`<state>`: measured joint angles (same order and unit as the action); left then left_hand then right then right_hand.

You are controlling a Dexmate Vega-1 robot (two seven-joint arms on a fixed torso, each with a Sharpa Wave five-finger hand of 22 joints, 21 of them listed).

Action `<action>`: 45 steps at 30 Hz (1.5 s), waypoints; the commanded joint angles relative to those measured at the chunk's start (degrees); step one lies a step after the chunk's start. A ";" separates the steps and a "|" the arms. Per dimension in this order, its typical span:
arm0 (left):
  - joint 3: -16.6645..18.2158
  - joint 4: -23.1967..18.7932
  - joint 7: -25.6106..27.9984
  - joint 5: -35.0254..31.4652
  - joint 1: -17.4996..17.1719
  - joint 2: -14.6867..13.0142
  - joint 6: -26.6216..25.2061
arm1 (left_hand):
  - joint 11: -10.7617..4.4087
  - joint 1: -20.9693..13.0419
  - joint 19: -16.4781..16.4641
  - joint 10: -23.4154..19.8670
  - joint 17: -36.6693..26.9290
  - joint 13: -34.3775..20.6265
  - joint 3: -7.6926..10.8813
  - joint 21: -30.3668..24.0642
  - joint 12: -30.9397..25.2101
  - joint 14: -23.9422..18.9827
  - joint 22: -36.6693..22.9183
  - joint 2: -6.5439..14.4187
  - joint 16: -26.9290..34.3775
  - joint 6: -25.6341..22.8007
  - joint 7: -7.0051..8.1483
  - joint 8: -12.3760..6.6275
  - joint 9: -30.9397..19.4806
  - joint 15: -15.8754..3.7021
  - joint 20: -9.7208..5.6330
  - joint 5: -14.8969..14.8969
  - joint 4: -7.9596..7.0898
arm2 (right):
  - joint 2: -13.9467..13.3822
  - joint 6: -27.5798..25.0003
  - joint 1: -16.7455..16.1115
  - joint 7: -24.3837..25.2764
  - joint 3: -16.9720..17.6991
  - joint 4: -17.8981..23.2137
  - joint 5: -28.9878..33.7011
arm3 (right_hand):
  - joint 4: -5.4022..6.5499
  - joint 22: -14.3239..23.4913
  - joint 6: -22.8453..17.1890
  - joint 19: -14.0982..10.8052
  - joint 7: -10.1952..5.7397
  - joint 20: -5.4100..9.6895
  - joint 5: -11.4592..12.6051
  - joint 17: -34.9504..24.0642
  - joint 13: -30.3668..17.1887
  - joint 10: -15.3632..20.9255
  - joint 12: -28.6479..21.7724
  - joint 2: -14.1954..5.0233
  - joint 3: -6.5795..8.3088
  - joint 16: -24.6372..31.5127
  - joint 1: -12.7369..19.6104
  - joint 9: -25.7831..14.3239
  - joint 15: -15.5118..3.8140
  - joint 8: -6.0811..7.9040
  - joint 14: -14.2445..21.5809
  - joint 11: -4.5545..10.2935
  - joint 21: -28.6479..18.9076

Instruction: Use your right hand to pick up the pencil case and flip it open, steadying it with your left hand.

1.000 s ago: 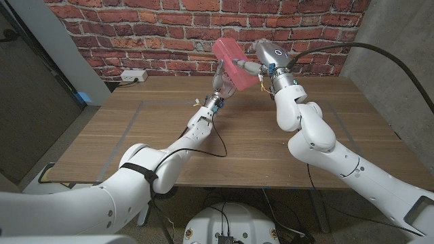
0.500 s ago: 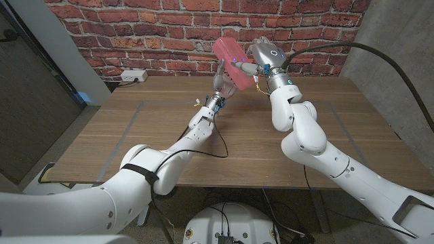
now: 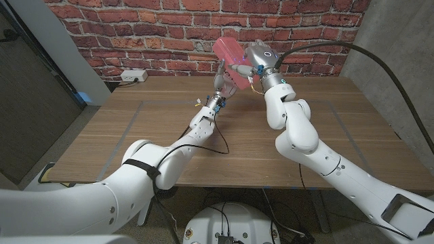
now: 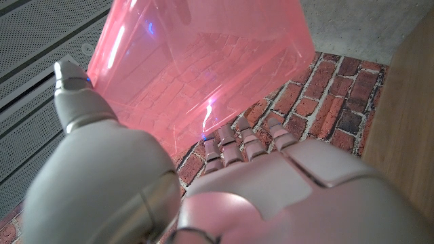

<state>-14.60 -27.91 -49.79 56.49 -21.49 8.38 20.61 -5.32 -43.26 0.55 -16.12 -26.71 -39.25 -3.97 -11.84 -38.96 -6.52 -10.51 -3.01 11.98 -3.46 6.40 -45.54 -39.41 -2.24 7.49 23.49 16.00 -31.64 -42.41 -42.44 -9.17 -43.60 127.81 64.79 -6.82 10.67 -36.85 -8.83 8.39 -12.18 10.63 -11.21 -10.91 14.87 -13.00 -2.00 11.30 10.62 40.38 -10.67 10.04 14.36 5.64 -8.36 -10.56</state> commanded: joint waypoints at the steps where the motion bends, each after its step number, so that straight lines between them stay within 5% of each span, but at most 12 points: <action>1: 0.83 2.03 -0.57 -0.19 0.98 0.48 0.01 | -7.14 -9.29 0.22 -6.97 -0.27 -0.03 25.71 -0.22 0.15 0.28 -0.28 11.39 0.03 -6.20 6.00 -1.53 -0.41 -3.90 -0.08 0.22 -11.47 | 2.38 1.78 0.01 -0.35 0.43 -2.54 1.65 | -0.34 0.06 0.61 -0.09 0.02 -0.17 0.48 -0.03 -0.02 -0.05 -0.14 -0.30 0.20 0.42 0.68 -0.13 0.29 -0.56 0.56 -0.01 -0.49; 14: 0.55 0.02 1.18 -0.70 -0.11 0.26 -0.52 | -7.11 -9.38 0.40 -6.43 -0.38 0.06 26.06 -0.17 0.66 0.95 -0.29 11.47 -0.16 -5.97 6.07 -1.77 -0.67 -3.74 -0.09 0.17 -11.29 | 4.40 1.87 -0.41 1.67 -0.21 -4.85 4.55 | -2.22 -0.04 -3.04 -2.53 -1.57 1.31 1.36 0.66 0.02 3.84 -1.38 -1.35 1.93 1.23 4.68 -0.29 -0.10 -0.72 5.60 0.91 -1.41; 27: 0.94 2.19 -0.04 -0.71 1.15 0.72 -0.22 | -7.11 -9.37 0.44 -5.90 -0.47 0.16 26.35 -0.19 1.21 1.25 -0.29 11.43 -0.18 -5.99 6.08 -2.21 -1.06 -3.78 -0.14 0.10 -11.15 | 4.95 2.80 -0.20 1.34 -0.79 -6.16 6.45 | -2.89 -0.07 -2.77 -3.70 -0.43 -0.07 4.31 0.79 0.06 4.36 -1.24 -1.27 3.37 0.67 7.41 -0.39 0.86 -1.64 6.52 -0.19 -1.59; 32: 1.02 3.37 -0.09 -0.93 1.76 0.80 -0.43 | -7.13 -9.26 0.34 -5.95 -0.49 0.36 26.50 -0.24 1.51 0.74 -0.28 11.46 0.07 -6.32 6.07 -2.51 -1.17 -4.25 -0.22 0.04 -11.17 | 5.20 3.19 -0.33 1.64 -0.65 -6.49 6.57 | -3.02 -0.07 -2.52 -4.18 -0.97 -0.08 6.16 0.88 0.07 4.31 -1.00 -0.23 3.86 0.22 8.84 -0.49 -0.32 -2.09 6.39 2.88 -1.59; 40: 1.42 4.46 -0.65 -1.28 2.37 1.00 -0.13 | -7.13 -9.15 0.23 -6.43 -0.46 0.40 26.63 -0.29 1.54 0.52 -0.27 11.43 0.15 -6.76 6.06 -2.79 -1.16 -4.35 -0.11 -0.03 -11.16 | 5.80 3.60 -0.38 2.90 -0.41 -7.41 6.31 | -2.94 -0.04 -4.00 -5.09 -1.98 0.98 7.33 0.97 0.07 5.24 -1.17 0.34 4.23 0.25 10.00 -0.83 -1.07 -1.63 7.05 1.89 -1.78; 45: 1.54 5.09 -1.00 -1.55 2.79 1.19 -0.43 | -7.14 -9.12 0.19 -6.58 -0.45 0.46 26.73 -0.30 1.63 0.44 -0.27 11.43 0.17 -6.88 6.07 -2.83 -1.05 -4.47 -0.08 -0.07 -11.13 | 6.01 4.10 -0.30 4.64 -0.33 -8.25 5.83 | -2.98 0.02 -5.54 -5.71 -2.90 1.68 8.16 1.01 0.06 6.53 -1.53 0.25 4.77 0.40 11.21 -1.19 -2.22 -1.09 8.09 2.76 -1.91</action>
<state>-13.38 -24.25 -50.05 55.53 -19.59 9.21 20.28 -5.95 -43.25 0.86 -15.49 -26.98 -38.60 -3.89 -11.84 -37.25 -5.50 -10.51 -3.00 11.98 -3.55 6.29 -45.52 -39.41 -2.04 7.18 23.33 16.08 -26.29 -39.19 -42.77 -6.80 -44.10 121.10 71.00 -9.79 10.55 -41.59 -14.00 5.72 -10.74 18.25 -10.12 -10.64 20.43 -14.17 -1.84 15.60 10.79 50.50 -11.61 8.34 12.98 13.27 -5.68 -11.93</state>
